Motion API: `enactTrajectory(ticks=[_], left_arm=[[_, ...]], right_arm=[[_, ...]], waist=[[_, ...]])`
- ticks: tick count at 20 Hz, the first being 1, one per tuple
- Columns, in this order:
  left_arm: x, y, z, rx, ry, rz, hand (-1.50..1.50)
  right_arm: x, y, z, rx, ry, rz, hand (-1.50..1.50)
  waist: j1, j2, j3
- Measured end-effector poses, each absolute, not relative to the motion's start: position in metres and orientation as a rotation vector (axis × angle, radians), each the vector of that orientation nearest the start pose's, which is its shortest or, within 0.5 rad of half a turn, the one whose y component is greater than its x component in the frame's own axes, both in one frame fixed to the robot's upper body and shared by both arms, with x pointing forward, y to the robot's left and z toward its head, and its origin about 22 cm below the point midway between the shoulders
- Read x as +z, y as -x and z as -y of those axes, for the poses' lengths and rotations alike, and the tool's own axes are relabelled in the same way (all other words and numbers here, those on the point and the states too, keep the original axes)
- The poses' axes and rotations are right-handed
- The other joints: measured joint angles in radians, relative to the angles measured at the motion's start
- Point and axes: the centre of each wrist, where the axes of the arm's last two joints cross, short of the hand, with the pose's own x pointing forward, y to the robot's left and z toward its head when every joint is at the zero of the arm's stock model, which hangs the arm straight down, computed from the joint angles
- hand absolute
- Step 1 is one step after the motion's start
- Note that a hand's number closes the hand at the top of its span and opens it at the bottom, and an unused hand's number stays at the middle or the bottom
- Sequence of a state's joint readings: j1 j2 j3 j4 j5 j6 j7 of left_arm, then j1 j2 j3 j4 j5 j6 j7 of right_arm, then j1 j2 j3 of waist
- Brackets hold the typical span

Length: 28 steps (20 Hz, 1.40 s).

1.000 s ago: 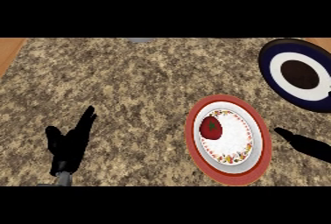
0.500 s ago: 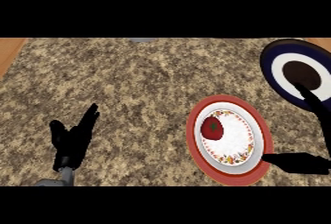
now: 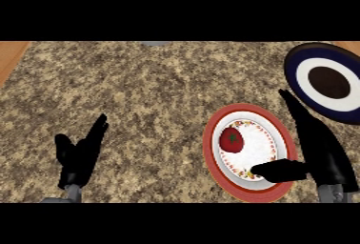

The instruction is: Pick the tomato from the plate and place it in the plate

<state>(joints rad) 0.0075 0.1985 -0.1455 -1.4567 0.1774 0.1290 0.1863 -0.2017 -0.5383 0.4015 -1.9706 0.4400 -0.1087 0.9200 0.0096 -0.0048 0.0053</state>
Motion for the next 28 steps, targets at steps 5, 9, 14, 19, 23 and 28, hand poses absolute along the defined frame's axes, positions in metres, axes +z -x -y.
enactTrajectory(ticks=[5, 9, 14, 19, 23, 28], left_arm=[[-0.023, -0.239, -0.246, -0.016, -0.028, 1.237, 0.00], [-0.024, -0.238, -0.243, -0.012, -0.041, 1.239, 0.00], [-0.020, -0.235, -0.247, -0.007, -0.042, 1.229, 0.00], [-0.022, -0.239, -0.244, -0.005, -0.036, 1.231, 0.00], [-0.024, -0.240, -0.247, -0.014, -0.022, 1.237, 0.00], [-0.022, -0.240, -0.246, -0.007, -0.016, 1.228, 0.00]], right_arm=[[0.111, -0.243, 0.185, 0.650, 0.721, 1.171, -1.50], [0.100, -0.251, 0.168, 0.660, 0.688, 1.143, -1.50], [0.092, -0.259, 0.156, 0.662, 0.684, 1.136, -1.50], [0.080, -0.260, 0.148, 0.694, 0.739, 1.090, -1.50], [0.074, -0.261, 0.146, 0.705, 0.777, 1.057, -1.50], [0.062, -0.264, 0.147, 0.723, 0.778, 1.023, -1.50]], waist=[[-0.002, 0.001, 0.001], [-0.003, 0.001, 0.001], [-0.004, 0.001, 0.001], [-0.006, 0.001, 0.001], [-0.007, -0.001, 0.002], [-0.007, 0.000, 0.001]])
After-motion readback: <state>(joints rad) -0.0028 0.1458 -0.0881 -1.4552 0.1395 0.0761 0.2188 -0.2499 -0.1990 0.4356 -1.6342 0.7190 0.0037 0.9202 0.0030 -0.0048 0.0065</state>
